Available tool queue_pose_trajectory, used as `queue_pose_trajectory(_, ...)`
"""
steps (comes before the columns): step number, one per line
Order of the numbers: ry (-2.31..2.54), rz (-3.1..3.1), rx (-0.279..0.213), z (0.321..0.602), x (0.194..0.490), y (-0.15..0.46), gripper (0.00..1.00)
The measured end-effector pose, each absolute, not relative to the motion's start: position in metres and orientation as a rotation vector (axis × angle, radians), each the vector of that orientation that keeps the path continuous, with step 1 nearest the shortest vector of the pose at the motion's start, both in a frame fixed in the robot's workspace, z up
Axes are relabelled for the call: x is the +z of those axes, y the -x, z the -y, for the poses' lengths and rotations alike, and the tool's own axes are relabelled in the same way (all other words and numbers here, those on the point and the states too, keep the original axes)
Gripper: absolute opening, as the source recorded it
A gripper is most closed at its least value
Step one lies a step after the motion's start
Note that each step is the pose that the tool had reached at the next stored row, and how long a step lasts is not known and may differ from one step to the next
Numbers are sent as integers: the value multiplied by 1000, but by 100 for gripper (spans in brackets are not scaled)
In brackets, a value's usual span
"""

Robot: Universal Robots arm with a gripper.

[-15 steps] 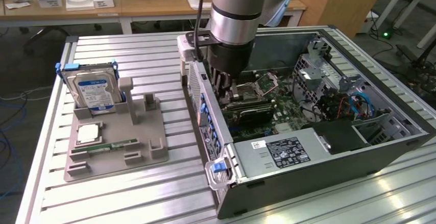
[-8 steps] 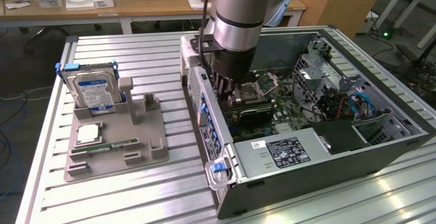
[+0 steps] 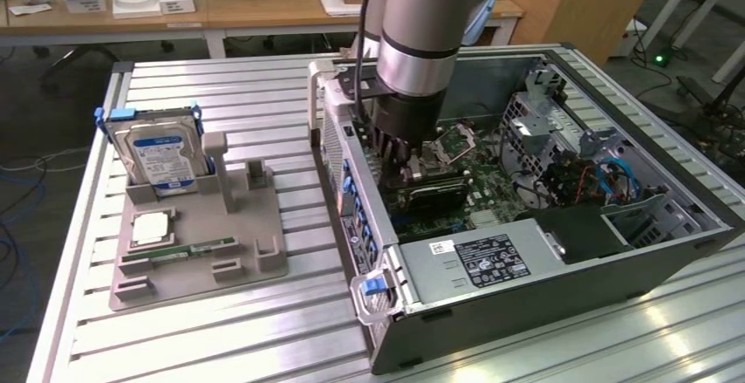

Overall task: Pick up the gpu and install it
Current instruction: 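Press down on the gpu until it lock into place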

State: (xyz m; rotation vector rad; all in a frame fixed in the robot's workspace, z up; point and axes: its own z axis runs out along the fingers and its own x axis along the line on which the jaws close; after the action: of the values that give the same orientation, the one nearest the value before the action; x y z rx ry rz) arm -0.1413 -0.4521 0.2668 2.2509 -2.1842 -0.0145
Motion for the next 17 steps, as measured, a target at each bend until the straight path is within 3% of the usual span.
queue_pose_trajectory(17, -2253, 2184, -16, 449, 261, 138, 10)
